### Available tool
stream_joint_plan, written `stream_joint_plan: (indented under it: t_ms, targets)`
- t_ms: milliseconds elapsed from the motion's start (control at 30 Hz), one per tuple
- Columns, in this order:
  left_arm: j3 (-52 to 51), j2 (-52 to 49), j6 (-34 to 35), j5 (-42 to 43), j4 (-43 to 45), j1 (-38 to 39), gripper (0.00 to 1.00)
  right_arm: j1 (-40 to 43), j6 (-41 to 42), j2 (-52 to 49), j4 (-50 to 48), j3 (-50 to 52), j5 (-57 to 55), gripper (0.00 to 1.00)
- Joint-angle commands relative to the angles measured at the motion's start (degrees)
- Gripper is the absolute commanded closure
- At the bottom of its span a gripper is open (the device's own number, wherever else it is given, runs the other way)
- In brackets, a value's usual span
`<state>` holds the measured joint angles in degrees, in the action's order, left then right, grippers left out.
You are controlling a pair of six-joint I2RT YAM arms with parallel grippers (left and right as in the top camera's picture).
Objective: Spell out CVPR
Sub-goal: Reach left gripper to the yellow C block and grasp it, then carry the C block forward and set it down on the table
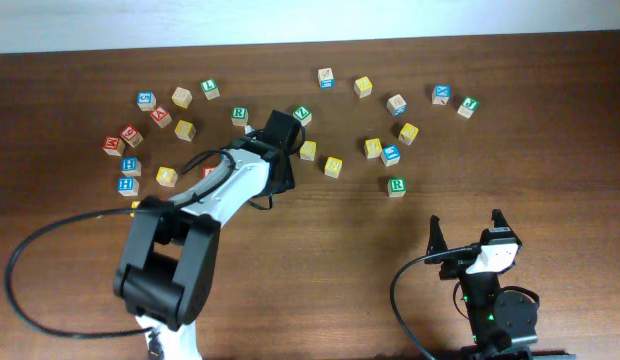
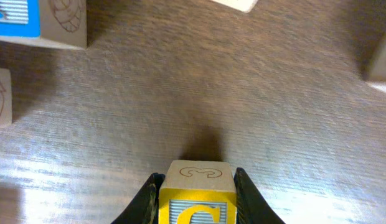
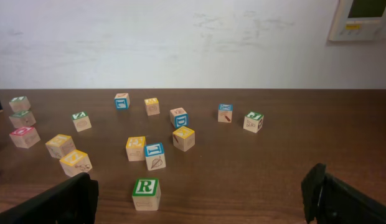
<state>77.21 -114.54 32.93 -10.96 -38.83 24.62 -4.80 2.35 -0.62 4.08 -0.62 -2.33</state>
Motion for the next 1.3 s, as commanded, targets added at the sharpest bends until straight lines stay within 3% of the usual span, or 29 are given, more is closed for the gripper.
stream_joint_plan:
  t_ms: [0, 100, 167, 333, 633, 767, 867, 967, 1167, 1267]
  targets:
    - [0.52, 7.54, -2.99, 9.22, -4.52, 0.0, 0.82, 0.42, -0.42, 0.31, 0.46, 0.31, -0.07, 0.02]
    - [0.37, 8.81, -2.99, 15.87, -13.68, 1.33, 0.86, 0.42, -0.42, 0.31, 0.46, 0.31, -0.07, 0.02]
    - [-1.92, 8.81, -2.99, 15.65, -17.29, 3.67, 0.85, 0.42, -0.42, 0.31, 0.46, 0.31, -0.07, 0.02]
    - [-8.94, 8.81, -2.1, 9.84, -16.98, 5.33, 0.86, 0.42, -0.42, 0.31, 0.46, 0.31, -0.07, 0.02]
    - [-11.56, 8.81, -0.81, 3.61, -15.76, 5.22, 0.72, 0.42, -0.42, 0.31, 0.46, 0.31, -0.07, 0.02]
    - [-11.56, 8.81, -0.83, 3.63, -15.76, 5.22, 0.6, 0.42, -0.42, 0.31, 0.46, 0.31, -0.07, 0.02]
    - [-11.54, 8.81, -0.83, 3.61, -15.74, 5.2, 0.6, 0.42, -0.42, 0.31, 0.46, 0.31, -0.07, 0.02]
    - [-11.54, 8.81, -0.83, 5.27, -15.89, 5.22, 0.72, 0.42, -0.42, 0.31, 0.46, 0.31, -0.07, 0.02]
    - [-11.54, 8.81, -1.36, 3.34, -15.23, 5.2, 0.69, 0.42, -0.42, 0.31, 0.46, 0.31, -0.07, 0.02]
    - [-11.52, 8.81, -2.4, 2.99, -14.99, 4.33, 0.73, 0.42, -0.42, 0.31, 0.46, 0.31, -0.07, 0.02]
